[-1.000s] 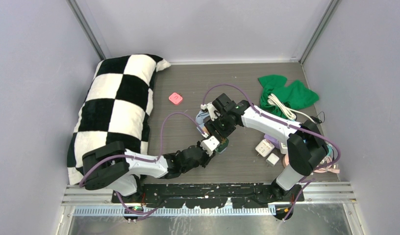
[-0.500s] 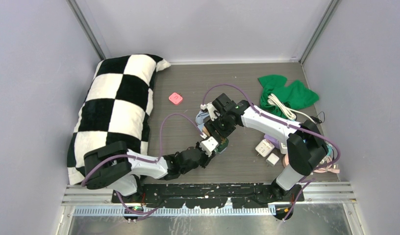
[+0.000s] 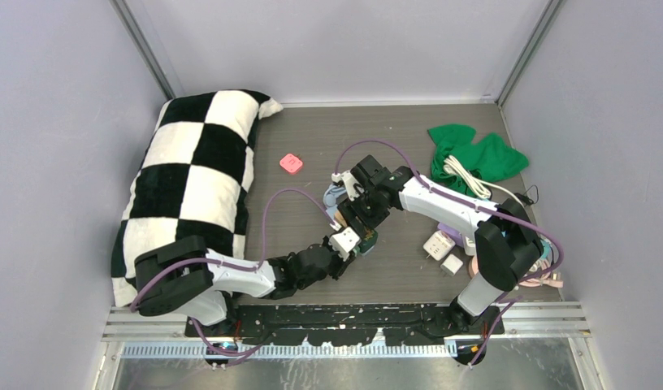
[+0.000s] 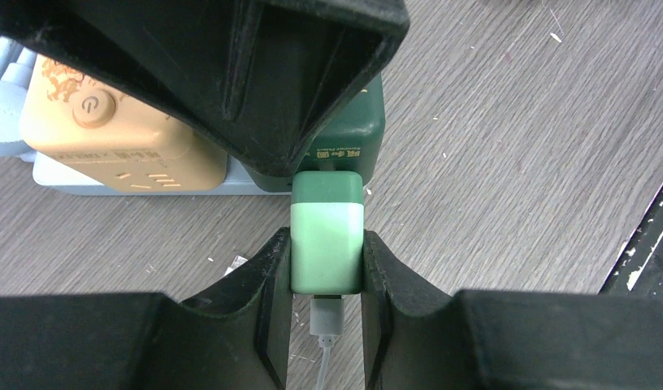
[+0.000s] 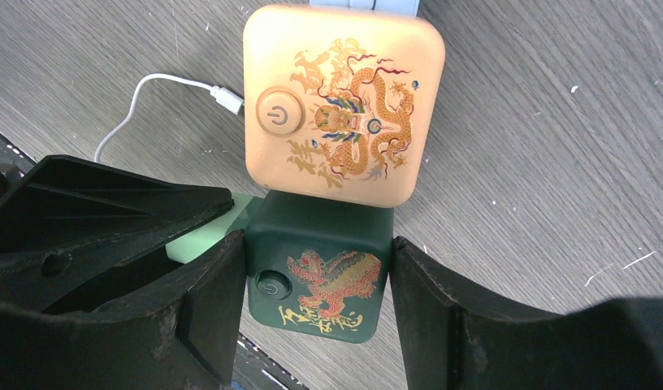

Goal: Pull the plug off the socket
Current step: Remove the plug from the socket.

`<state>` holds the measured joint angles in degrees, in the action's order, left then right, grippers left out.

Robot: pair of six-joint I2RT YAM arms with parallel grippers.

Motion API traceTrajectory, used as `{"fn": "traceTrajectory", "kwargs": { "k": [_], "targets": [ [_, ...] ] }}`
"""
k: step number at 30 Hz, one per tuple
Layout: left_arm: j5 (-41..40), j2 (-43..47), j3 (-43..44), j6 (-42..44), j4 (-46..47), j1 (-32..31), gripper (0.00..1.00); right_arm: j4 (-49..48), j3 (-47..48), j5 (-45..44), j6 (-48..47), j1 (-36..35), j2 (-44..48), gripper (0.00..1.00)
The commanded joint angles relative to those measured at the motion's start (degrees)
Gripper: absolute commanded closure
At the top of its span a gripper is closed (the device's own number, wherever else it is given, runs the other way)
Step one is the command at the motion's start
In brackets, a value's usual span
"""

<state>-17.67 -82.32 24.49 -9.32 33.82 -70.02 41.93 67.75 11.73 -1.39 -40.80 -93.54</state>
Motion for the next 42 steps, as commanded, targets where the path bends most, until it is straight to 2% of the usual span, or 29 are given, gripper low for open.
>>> {"fn": "traceTrajectory", "kwargs": {
  "k": [1, 4, 9, 14, 19, 23, 26, 29, 33, 38, 42],
  "targets": [
    [-0.2, -3.3, -2.1, -0.9, 0.6, -0.3, 1.00, 0.3, -0.9, -6.8, -3.6, 0.8, -2.5, 0.85],
    [1.0, -2.7, -0.6, -0.3, -0.6, -0.3, 1.00, 0.2, -0.9, -7.0, -3.7, 0.8, -2.4, 0.85],
    [-0.2, 5.6, 2.5, 2.3, -7.5, -0.4, 1.00, 0.1, -1.1, -6.9, -3.7, 0.8, -2.3, 0.85],
    [-1.6, 10.4, 0.5, 2.1, -6.6, -0.4, 1.00, 0.3, -0.8, -6.9, -3.7, 0.8, -2.8, 0.85],
    [-1.7, 6.6, -2.8, -0.2, -2.1, -0.4, 1.00, 0.4, -0.7, -6.9, -3.7, 0.7, -3.0, 0.86],
    [-0.8, -2.8, -5.6, -1.7, 6.2, -0.5, 1.00, 0.4, -0.7, -7.0, -3.8, 0.8, -3.1, 0.86],
    [1.6, -6.6, -4.7, -2.5, 7.7, -0.5, 1.00, 0.3, -0.8, -7.2, -4.0, 0.8, -2.8, 0.86],
    [2.1, -4.1, -2.5, -0.9, 4.0, -0.6, 1.00, 0.1, -1.0, -7.2, -4.0, 0.8, -2.9, 0.86],
    [0.9, 3.5, 0.9, 1.5, -4.0, -0.6, 1.00, 0.2, -0.7, -7.2, -4.0, 0.8, -3.2, 0.86],
    [-0.2, 7.6, -0.6, 1.4, -2.9, -0.7, 1.00, 0.5, -0.4, -7.1, -4.0, 0.8, -3.9, 0.86],
    [-0.6, 4.0, -3.1, -0.2, 0.9, -0.6, 1.00, 0.5, -0.3, -7.1, -4.0, 0.8, -4.2, 0.86]
  ]
}}
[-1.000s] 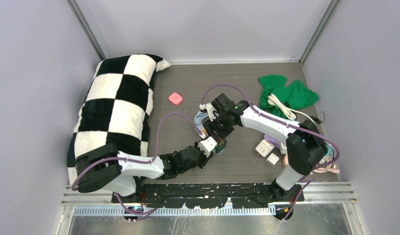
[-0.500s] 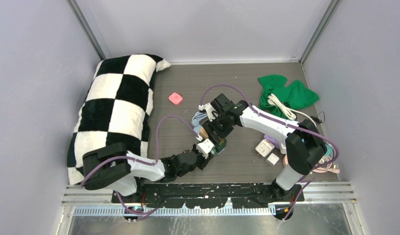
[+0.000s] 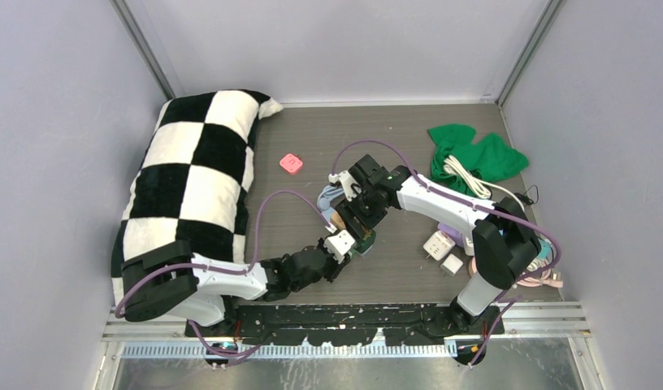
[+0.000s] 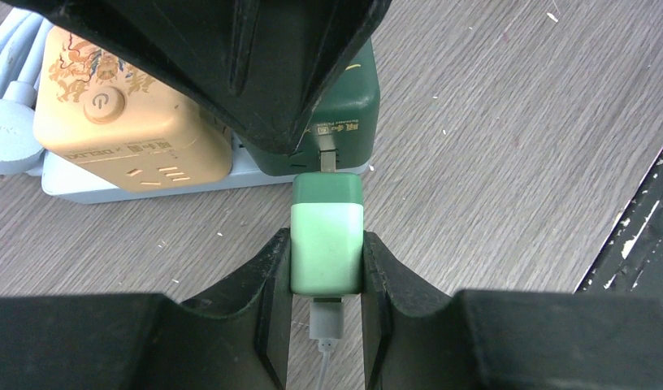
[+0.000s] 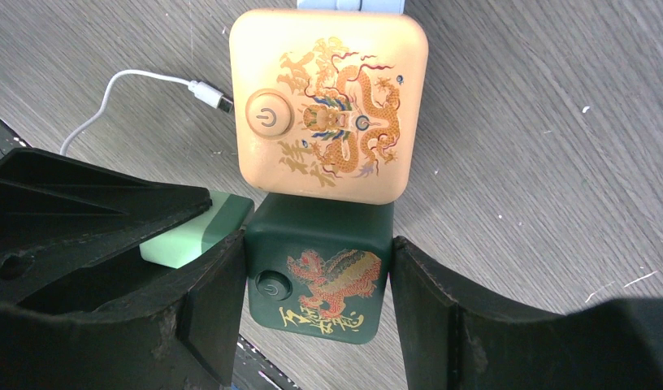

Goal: Pull the plug off the socket
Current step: Remove the plug from the socket.

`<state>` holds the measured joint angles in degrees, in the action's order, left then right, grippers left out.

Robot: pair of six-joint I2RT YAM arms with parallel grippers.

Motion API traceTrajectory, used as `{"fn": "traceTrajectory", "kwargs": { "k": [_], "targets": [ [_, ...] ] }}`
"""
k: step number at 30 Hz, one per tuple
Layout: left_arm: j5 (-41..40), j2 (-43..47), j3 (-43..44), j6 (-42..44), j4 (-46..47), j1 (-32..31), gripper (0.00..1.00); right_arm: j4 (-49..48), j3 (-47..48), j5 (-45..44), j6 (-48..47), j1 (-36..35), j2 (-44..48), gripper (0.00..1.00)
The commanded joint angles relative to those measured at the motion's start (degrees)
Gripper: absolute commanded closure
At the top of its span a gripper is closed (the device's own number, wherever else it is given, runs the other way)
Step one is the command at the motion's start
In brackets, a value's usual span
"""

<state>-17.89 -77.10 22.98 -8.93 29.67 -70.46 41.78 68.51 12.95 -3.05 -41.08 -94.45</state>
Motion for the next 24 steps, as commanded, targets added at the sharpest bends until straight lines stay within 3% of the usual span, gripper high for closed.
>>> {"fn": "traceTrajectory", "kwargs": {
  "k": [1, 6, 19, 24],
  "targets": [
    [-0.5, -3.2, -2.6, -1.1, 7.5, -0.2, 1.00, 0.6, -1.1, -8.3, -2.4, 1.1, -3.2, 0.86],
    [1.9, -9.1, -2.4, -1.4, 11.1, -0.2, 1.00, 0.7, -1.2, -8.5, -2.5, 1.1, -2.9, 0.86],
    [-0.2, 2.9, 1.6, 1.5, -0.8, -0.3, 1.00, 0.6, -1.2, -8.4, -2.5, 1.0, -3.0, 0.86],
    [-0.5, 2.8, 0.9, 1.1, -1.2, -0.2, 1.00, 0.8, -1.0, -8.4, -2.5, 1.0, -3.2, 0.86]
  ]
}}
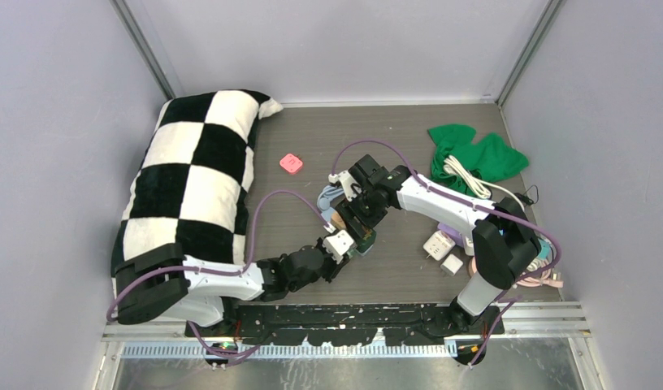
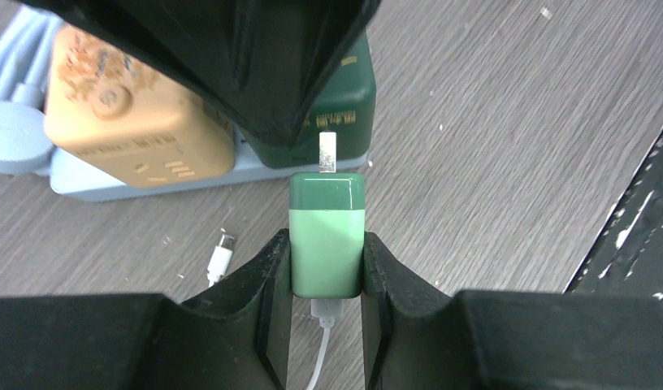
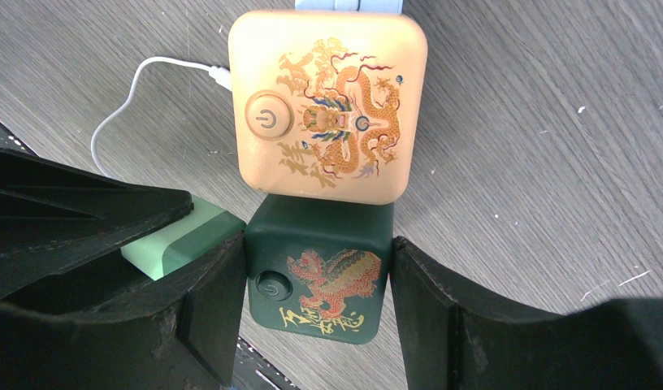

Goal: Pull the plug off the socket
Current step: Remove the plug from the socket, then place the plug at the center of the board.

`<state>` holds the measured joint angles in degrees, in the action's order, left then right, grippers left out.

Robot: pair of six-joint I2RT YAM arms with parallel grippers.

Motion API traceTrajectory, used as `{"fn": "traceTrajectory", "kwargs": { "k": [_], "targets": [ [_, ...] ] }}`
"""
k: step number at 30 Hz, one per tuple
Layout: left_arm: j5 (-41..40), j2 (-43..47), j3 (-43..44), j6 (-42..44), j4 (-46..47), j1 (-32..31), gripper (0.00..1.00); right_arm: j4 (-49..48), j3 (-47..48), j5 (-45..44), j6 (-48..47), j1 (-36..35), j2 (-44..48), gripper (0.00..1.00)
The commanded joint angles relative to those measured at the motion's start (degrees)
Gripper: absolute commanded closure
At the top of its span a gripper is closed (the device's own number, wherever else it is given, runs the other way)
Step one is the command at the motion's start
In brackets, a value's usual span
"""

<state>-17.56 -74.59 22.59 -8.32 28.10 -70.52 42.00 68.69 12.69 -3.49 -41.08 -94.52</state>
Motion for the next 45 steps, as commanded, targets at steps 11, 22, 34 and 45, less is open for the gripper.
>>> {"fn": "traceTrajectory", "kwargs": {
  "k": [11, 22, 34, 45],
  "targets": [
    [-0.3, 2.3, -2.5, -0.7, 0.5, -0.2, 1.00, 0.6, -1.3, -8.6, -2.6, 1.1, -2.9, 0.85],
    [-2.9, 21.7, -3.0, -11.0, -17.9, 0.0, 1.00, 3.1, 0.9, -7.5, -5.5, 3.2, -2.7, 0.33],
    [-8.8, 37.3, 5.0, -18.0, -37.2, 2.1, 1.00, 7.7, 2.7, 10.6, -10.4, 11.5, 1.7, 0.00],
    [9.2, 30.3, 14.9, -20.3, -41.3, 20.4, 1.00, 12.2, 1.1, 26.8, -18.4, 18.9, 7.3, 0.00]
  ]
}}
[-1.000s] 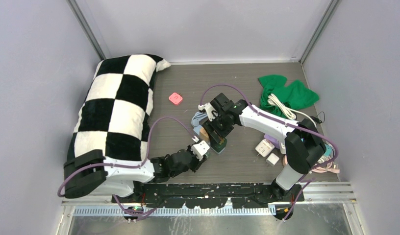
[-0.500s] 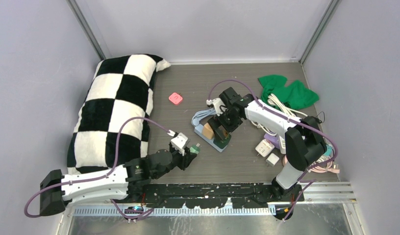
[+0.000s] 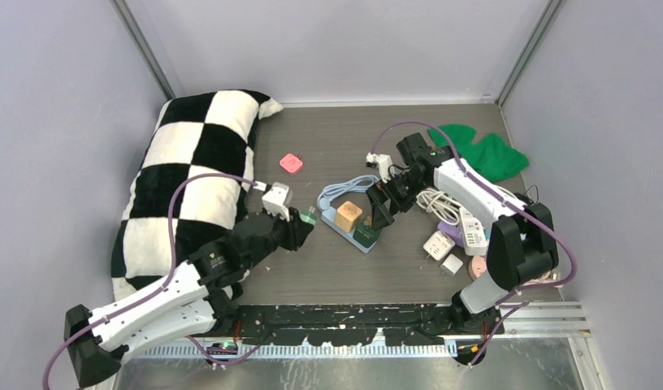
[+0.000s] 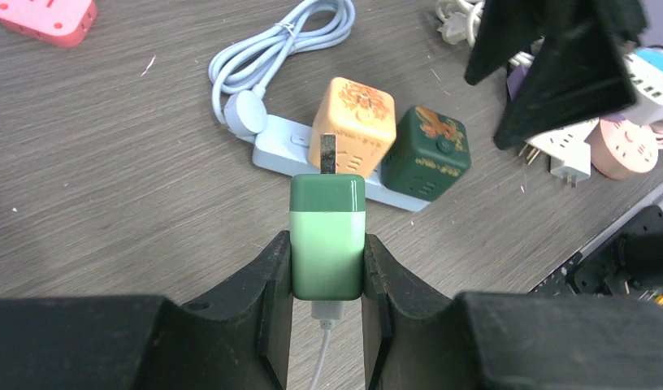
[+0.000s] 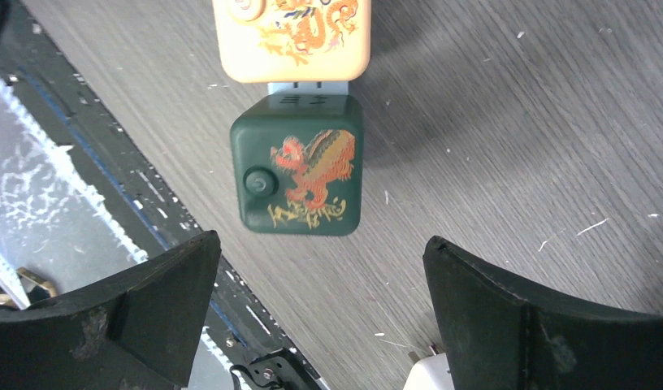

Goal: Pull the plug off the socket
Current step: Place the plug at the center of the board.

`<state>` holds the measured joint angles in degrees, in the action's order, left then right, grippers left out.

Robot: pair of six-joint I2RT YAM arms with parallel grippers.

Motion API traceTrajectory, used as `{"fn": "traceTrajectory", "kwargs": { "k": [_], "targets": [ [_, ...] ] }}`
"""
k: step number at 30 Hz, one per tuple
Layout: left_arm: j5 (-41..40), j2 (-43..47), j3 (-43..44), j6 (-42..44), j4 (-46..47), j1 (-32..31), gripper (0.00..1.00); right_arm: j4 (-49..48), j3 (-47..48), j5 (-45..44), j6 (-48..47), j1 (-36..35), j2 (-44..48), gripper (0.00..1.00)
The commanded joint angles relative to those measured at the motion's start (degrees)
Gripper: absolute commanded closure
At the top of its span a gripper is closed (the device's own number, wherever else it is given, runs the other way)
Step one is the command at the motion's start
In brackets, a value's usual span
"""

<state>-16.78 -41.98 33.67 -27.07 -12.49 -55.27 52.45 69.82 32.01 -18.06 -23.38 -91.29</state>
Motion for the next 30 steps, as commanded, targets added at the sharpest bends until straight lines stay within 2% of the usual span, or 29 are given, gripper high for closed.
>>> {"fn": "traceTrajectory", "kwargs": {
  "k": [1, 6, 13, 19, 30],
  "targets": [
    [10.5, -2.8, 4.5, -1.7, -0.7, 7.0, 1.00, 1.7, -0.3, 8.2, -4.0, 1.5, 4.4, 0.00],
    [19.4, -7.9, 8.0, -1.5, -0.5, 14.0, 1.00, 1.4, -1.3, 9.4, -4.3, 3.4, 5.9, 0.00],
    [27.5, -16.2, 12.5, -0.5, -0.5, 21.4, 1.00, 0.3, -3.0, 9.8, -4.0, 4.6, 7.8, 0.00],
    [31.2, -22.5, 15.1, 1.8, -1.6, 26.9, 1.00, -0.3, -4.0, 10.2, -3.8, 5.6, 9.0, 0.00],
    [32.2, -33.3, 20.5, 6.7, -4.3, 36.6, 0.99, -1.5, -5.2, 10.2, -3.2, 6.5, 9.7, 0.00]
  ]
}}
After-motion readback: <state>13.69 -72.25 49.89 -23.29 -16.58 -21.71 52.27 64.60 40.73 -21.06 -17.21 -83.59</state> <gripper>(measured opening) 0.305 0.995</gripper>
